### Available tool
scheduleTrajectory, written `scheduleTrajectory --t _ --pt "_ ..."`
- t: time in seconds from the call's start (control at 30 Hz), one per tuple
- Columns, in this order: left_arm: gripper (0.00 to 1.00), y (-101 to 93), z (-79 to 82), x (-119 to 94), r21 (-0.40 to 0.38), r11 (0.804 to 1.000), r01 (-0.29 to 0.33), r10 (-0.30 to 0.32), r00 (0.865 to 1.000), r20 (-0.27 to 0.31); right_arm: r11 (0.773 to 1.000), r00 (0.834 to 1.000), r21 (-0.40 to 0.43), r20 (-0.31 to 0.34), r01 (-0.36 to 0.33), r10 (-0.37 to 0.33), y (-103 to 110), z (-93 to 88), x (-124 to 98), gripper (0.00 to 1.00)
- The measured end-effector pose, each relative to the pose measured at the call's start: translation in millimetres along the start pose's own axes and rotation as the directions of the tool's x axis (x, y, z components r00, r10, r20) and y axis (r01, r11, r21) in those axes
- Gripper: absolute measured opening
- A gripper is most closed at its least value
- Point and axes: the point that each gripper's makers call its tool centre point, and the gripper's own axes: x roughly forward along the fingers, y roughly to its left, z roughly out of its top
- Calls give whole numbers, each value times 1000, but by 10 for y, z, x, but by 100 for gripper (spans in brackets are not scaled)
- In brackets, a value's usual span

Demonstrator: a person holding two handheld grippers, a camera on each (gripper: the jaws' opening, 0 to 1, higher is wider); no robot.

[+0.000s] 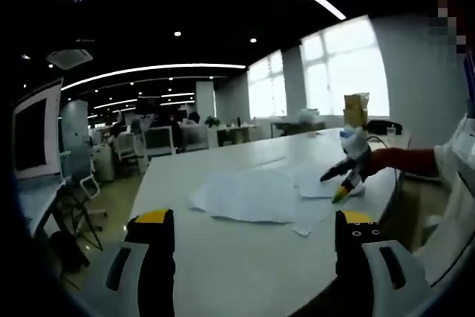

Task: Organize the stack of printing papers by aligning and flattening the scattered papers on the table

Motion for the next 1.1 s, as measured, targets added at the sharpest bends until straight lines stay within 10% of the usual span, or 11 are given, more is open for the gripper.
scheduleTrajectory --t 1.1 --pt "90 284 96 309 -48 999 21 -19 999 45 1000 1000 -4 11 -8 8 30 -7 -11 70"
